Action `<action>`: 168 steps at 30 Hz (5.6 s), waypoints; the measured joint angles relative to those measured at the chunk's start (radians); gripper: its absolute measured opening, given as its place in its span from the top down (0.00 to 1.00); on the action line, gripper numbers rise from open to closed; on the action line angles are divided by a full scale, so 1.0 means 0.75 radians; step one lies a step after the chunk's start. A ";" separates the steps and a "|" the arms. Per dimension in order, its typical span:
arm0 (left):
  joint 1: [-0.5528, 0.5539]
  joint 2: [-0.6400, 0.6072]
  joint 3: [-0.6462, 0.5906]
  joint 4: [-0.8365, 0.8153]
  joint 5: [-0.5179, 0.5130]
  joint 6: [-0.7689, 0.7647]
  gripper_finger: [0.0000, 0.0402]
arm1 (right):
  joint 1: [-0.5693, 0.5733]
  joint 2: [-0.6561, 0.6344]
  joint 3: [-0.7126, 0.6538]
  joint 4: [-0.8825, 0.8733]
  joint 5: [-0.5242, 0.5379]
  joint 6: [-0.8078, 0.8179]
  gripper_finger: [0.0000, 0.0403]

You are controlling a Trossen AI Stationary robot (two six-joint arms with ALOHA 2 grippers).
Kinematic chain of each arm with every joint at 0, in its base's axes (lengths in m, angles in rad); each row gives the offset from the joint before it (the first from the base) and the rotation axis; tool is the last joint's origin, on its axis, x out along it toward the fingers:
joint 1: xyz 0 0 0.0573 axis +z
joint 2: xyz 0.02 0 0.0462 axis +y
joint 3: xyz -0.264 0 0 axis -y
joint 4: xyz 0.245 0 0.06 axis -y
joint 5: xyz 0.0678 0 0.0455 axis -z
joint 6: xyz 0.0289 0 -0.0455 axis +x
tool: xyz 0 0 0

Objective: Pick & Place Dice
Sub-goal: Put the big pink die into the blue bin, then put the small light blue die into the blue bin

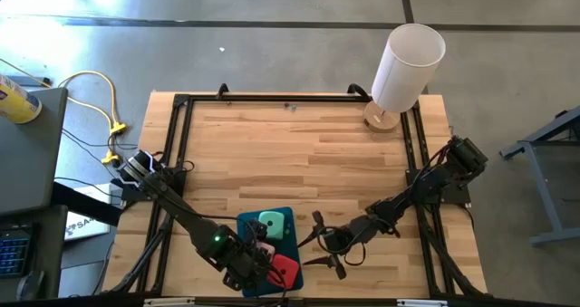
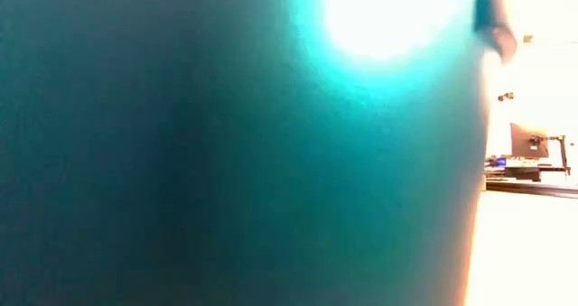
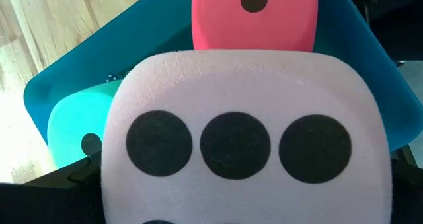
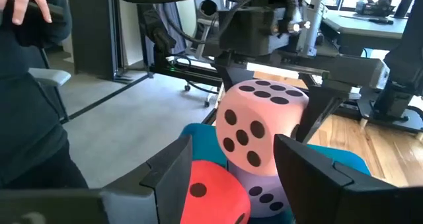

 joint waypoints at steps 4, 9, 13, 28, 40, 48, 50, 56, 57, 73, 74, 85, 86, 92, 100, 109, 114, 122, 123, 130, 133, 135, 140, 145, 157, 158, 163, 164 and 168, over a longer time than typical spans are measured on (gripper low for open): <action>0.000 0.000 0.000 0.000 0.000 0.000 0.00 | 0.045 0.000 0.000 0.004 0.090 0.023 0.50; 0.000 0.000 0.000 0.000 0.000 0.001 0.00 | 0.090 0.000 0.012 0.010 0.172 0.052 0.51; 0.000 0.000 0.000 0.000 0.000 0.001 0.00 | 0.111 0.000 0.028 0.006 0.220 0.070 0.51; 0.011 0.001 0.000 0.001 -0.001 0.001 0.00 | 0.155 0.000 0.044 -0.085 0.266 0.139 0.51; 0.013 0.001 0.000 0.007 0.000 -0.032 0.00 | 0.145 0.177 0.136 -0.017 0.315 0.068 0.51; 0.016 0.001 0.000 0.025 0.000 -0.035 0.00 | 0.140 0.322 0.411 -0.146 0.407 -0.073 0.51; 0.016 0.001 0.000 0.028 0.000 -0.036 0.00 | 0.133 0.346 0.463 -0.208 0.412 -0.073 0.51; 0.016 0.001 0.000 0.027 0.005 -0.057 0.00 | 0.103 0.394 0.574 -0.256 0.395 -0.086 0.51; 0.016 0.001 0.000 0.026 0.007 -0.059 0.00 | 0.096 0.394 0.583 -0.278 0.378 -0.074 0.51; 0.010 0.001 0.000 0.026 0.010 -0.060 0.00 | 0.036 0.395 0.594 -0.307 0.253 0.010 0.51; 0.010 0.001 0.000 0.026 0.010 -0.060 0.00 | 0.030 0.395 0.594 -0.307 0.239 0.010 0.51; 0.010 0.001 0.000 0.026 0.010 -0.060 0.00 | -0.010 0.395 0.595 -0.307 0.156 0.046 0.51; 0.010 0.001 0.000 0.026 0.010 -0.060 0.00 | -0.011 0.395 0.595 -0.313 0.152 0.053 0.51; 0.010 0.001 0.000 0.026 0.010 -0.059 0.00 | -0.034 0.423 0.598 -0.279 0.116 0.097 0.51; 0.009 0.001 -0.002 0.021 0.022 -0.056 0.00 | -0.054 0.476 0.619 -0.259 0.091 0.105 0.51; 0.019 -0.033 -0.002 0.026 0.113 -0.060 0.00 | -0.047 0.477 0.619 -0.264 0.093 0.127 0.51; 0.019 -0.089 -0.002 0.036 0.117 -0.074 0.00 | -0.048 0.478 0.619 -0.266 0.093 0.134 0.51; 0.019 -0.168 -0.002 0.038 0.117 -0.078 0.00 | -0.049 0.479 0.618 -0.268 0.097 0.133 0.51; 0.018 -0.177 -0.002 0.039 0.116 -0.078 0.00 | -0.049 0.479 0.618 -0.268 0.097 0.128 0.51; 0.018 -0.210 -0.002 0.039 0.111 -0.079 0.00 | -0.047 0.471 0.616 -0.277 0.133 0.059 0.51; 0.018 -0.211 -0.002 0.039 0.108 -0.079 0.00 | -0.046 0.469 0.615 -0.251 0.128 0.054 0.51; 0.018 -0.211 -0.001 0.039 0.107 -0.079 0.00 | -0.039 0.452 0.612 -0.261 0.127 0.020 0.51; 0.018 -0.211 -0.001 0.040 0.106 -0.079 0.00 | -0.029 0.427 0.612 -0.259 0.150 -0.012 0.51; 0.018 -0.211 -0.001 0.039 0.082 -0.079 0.00 | -0.028 0.426 0.613 -0.258 0.152 -0.015 0.51; 0.028 -0.319 0.001 0.060 -0.110 -0.079 0.00 | 0.076 0.259 0.616 -0.628 0.340 0.064 0.51; 0.028 -0.336 0.001 0.062 -0.142 -0.078 0.00 | 0.088 0.234 0.615 -0.688 0.367 0.084 0.51; 0.041 -0.402 0.001 0.071 -0.227 -0.085 0.00 | 0.142 0.126 0.616 -0.938 0.471 0.176 0.51; 0.048 -0.413 0.001 0.070 -0.228 -0.050 0.00 | 0.149 0.113 0.616 -0.998 0.477 0.210 0.51; 0.101 -0.465 0.001 0.069 -0.213 0.055 0.00 | 0.179 0.056 0.615 -1.258 0.478 0.336 0.51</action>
